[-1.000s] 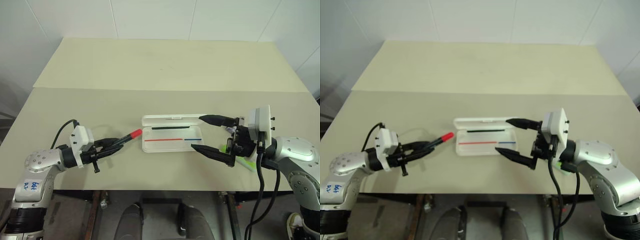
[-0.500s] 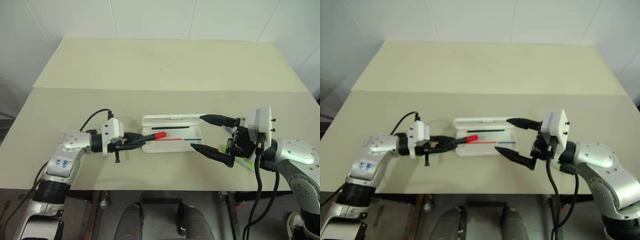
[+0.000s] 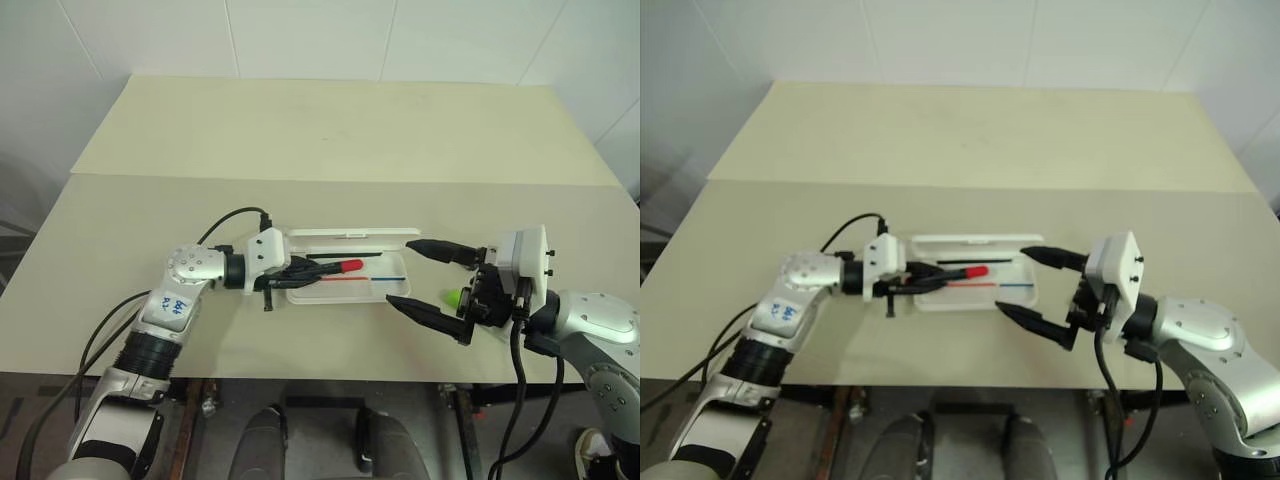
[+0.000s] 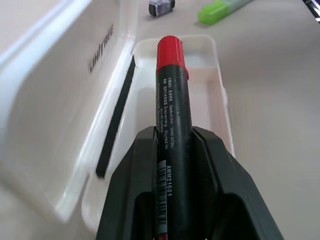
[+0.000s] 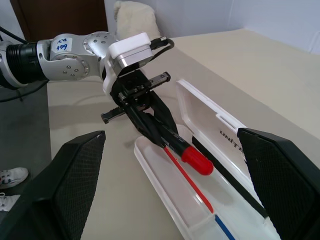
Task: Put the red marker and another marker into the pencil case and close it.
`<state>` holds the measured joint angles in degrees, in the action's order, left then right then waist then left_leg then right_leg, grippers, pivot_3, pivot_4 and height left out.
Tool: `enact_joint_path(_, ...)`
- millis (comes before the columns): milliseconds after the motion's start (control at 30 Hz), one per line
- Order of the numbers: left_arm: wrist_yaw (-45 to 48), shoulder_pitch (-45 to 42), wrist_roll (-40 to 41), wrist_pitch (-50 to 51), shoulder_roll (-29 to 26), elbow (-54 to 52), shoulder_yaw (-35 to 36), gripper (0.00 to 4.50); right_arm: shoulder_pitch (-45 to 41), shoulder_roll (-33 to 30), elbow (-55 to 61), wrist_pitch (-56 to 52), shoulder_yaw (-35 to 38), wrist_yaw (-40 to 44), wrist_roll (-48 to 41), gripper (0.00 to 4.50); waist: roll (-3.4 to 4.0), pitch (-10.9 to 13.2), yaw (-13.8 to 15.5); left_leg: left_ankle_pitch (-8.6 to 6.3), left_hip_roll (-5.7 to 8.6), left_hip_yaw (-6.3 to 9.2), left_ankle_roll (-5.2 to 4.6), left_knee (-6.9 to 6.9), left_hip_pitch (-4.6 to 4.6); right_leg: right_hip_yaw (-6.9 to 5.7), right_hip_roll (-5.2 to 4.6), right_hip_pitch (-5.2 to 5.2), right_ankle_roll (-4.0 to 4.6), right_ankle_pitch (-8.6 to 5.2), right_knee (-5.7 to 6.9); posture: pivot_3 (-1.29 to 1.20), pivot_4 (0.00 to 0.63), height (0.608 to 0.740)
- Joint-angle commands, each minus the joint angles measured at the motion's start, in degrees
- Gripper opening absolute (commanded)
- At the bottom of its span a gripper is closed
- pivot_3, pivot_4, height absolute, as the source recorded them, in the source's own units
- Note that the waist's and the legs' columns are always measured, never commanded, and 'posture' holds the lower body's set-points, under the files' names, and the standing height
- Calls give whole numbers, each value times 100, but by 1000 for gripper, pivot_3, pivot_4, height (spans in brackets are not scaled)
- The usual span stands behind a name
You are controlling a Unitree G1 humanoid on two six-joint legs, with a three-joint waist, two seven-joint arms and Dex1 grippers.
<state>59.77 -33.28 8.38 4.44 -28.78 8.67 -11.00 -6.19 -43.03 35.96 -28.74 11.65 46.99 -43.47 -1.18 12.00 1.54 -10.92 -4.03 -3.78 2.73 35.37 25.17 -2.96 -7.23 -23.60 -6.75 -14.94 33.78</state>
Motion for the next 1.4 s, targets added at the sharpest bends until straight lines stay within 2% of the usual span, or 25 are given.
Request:
enact_joint_path(33,-111,-202,-159,-130,106,93,-71,648,9,-70,275,41,186,0,-131,4500,0,0,-10,0,0,0,0,0,-1,0,0,0,0,0,0,0,150,740)
enact_joint_path(600,-439,-539,-747,-540,357,590,-222,648,10,-35,420,-24,160,-168,-248,4500,0,0,-3,-1,0,2,-3,11,2,2,1,1,0,0,6,0,150,740)
enact_joint_path(767,-358,-509,-685,-499,406,551,-251,648,23,-35,430,-31,149,-193,-270,4500,0,0,1,-1,0,2,-4,14,2,2,1,2,0,0,6,0,150,740)
enact_joint_path(1133,-346,-460,-695,-484,475,487,-320,4360,259,-242,295,15,263,16,-228,4500,-1,0,0,-4,0,2,-9,23,4,2,1,6,0,0,6,0,150,740)
enact_joint_path(1400,29,-126,-148,-86,261,-192,-113,4360,346,-180,265,33,197,26,-226,4500,-1,0,-12,-4,0,2,-9,25,3,5,1,5,2,0,7,0,150,740)
